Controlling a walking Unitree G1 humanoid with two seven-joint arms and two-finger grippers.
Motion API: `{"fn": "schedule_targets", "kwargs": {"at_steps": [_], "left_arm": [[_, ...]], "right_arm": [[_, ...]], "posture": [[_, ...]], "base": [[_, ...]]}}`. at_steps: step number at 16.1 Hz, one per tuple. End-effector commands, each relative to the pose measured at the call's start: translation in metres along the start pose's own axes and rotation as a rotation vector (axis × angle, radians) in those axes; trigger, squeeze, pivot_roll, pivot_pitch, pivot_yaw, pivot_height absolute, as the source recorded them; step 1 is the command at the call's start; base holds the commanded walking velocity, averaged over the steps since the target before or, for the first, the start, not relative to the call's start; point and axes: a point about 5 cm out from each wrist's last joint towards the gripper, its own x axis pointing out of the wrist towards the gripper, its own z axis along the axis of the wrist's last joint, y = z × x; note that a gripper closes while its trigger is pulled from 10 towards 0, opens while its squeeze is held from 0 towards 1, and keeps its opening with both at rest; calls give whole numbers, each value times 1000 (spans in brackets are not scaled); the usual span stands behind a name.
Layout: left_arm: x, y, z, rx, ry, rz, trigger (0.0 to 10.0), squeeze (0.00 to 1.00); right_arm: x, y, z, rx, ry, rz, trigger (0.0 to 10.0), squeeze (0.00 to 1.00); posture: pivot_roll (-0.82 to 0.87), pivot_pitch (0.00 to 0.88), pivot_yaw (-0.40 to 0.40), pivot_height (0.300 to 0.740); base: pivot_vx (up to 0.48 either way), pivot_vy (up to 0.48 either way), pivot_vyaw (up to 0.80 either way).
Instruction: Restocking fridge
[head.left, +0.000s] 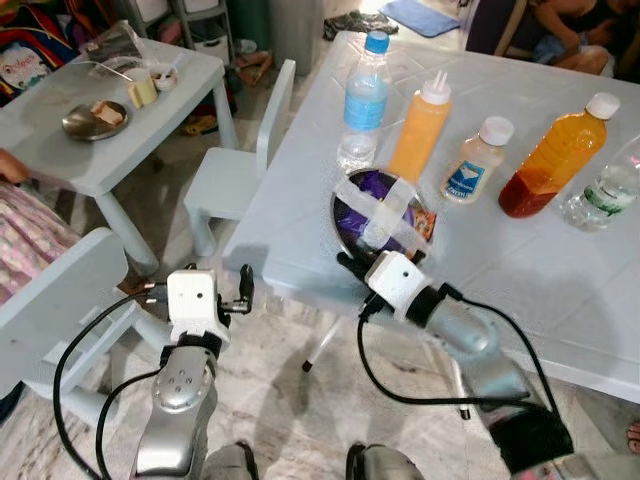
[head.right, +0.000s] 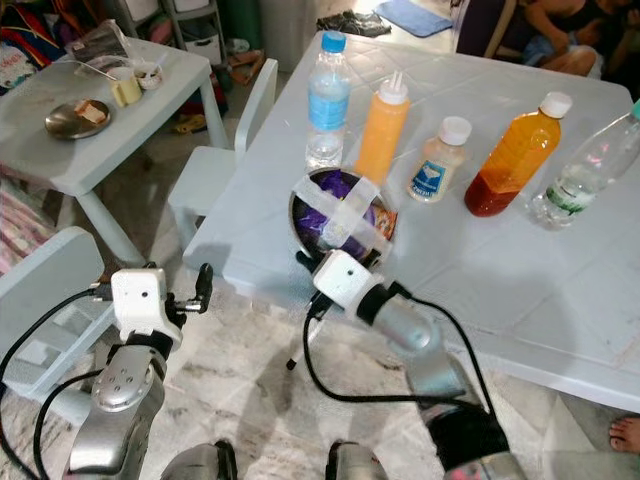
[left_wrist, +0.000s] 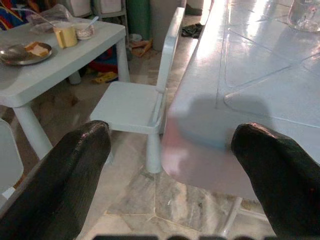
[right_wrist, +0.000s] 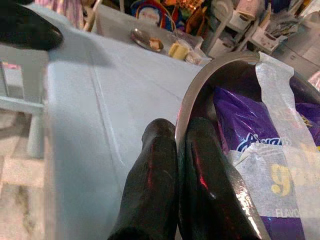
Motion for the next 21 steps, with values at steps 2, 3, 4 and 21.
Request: {"fn": "schedule_targets", "kwargs": {"at_steps": [2, 3, 4, 21], "left_arm": [[3, 5, 0, 0, 3, 25, 10000, 0], [3, 6, 0, 0, 1, 30, 10000, 0], [3, 5, 1, 0, -1, 31, 10000, 0], [-5, 9, -2, 31, -11, 24, 10000, 0]], "right_arm": [[-2, 14, -10, 74, 42, 14, 10000, 0], [-2, 13, -10, 82, 33, -3, 10000, 0], [-1, 13, -9, 81, 33, -2, 10000, 0], [6, 7, 2, 99, -19, 24, 10000, 0]], "posture": [[-29, 102, -1, 740], [-25, 99, -6, 740], [-25, 99, -6, 740], [-4, 107, -12, 740]], "base": [[0, 0, 0], [-277, 0, 413], [-277, 0, 694], [-181, 0, 800]]}}
